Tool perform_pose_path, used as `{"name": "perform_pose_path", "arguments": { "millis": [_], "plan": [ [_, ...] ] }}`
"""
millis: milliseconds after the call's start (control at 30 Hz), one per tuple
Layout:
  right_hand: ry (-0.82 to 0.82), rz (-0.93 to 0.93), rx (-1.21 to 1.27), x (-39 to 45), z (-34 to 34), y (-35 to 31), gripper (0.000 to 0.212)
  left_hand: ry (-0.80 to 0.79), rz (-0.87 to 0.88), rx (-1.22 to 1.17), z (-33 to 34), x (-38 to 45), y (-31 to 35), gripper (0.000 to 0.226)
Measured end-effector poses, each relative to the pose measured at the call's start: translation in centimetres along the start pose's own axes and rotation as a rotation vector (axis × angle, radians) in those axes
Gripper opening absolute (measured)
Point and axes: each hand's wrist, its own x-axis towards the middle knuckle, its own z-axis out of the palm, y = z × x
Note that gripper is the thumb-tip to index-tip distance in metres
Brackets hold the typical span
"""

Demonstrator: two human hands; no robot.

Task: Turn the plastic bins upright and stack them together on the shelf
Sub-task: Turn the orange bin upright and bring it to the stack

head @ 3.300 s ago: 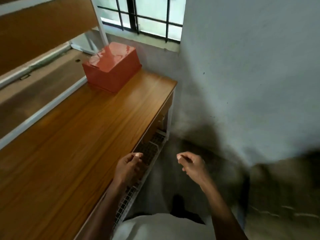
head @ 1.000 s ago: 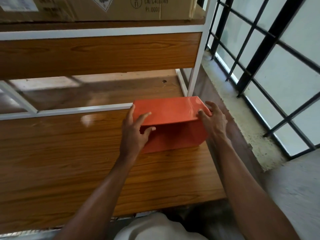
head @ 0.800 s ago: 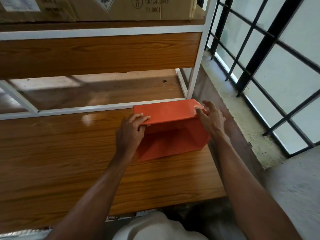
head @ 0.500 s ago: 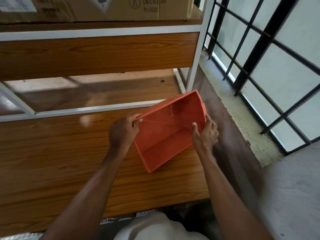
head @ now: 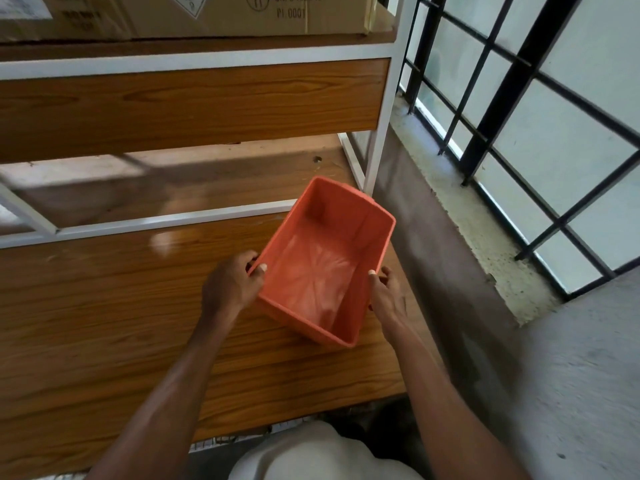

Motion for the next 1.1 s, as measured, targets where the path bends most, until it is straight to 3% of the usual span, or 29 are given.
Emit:
{"name": "perform_pose_path", "arguments": {
  "millis": [133,267,400,567,1100],
  "plan": [
    [-0.012,-0.006,0.029,-0.4,0.2,-0.1,0.042,-0.193,-0.141,-0.19,2.9,-2.2,-2.1,0.031],
    [-0.021,-0.01,0.027,0.2,-1.0,-0.7,0.03,-0.274,-0.209,-0.359,3.0,-3.1,-2.6,0.037],
    [-0.074,0.022,0.019,0.9,-1.7,-1.3,0.026,-0.248,-0.248,-0.531,1.9,-1.3,-1.4,0.044],
    [-0.127,0.064,0.056,1.0,-1.9,-2.2,0.024,-0.265,-0.293,-0.657,2.8,2.0,0.1,0.034],
    [-0.19,0.1,0.087,1.2,-2.4,-3.5,0.035,-0.289,-0.304,-0.748,2.5,3.7,1.3,0.033]
  ]
}}
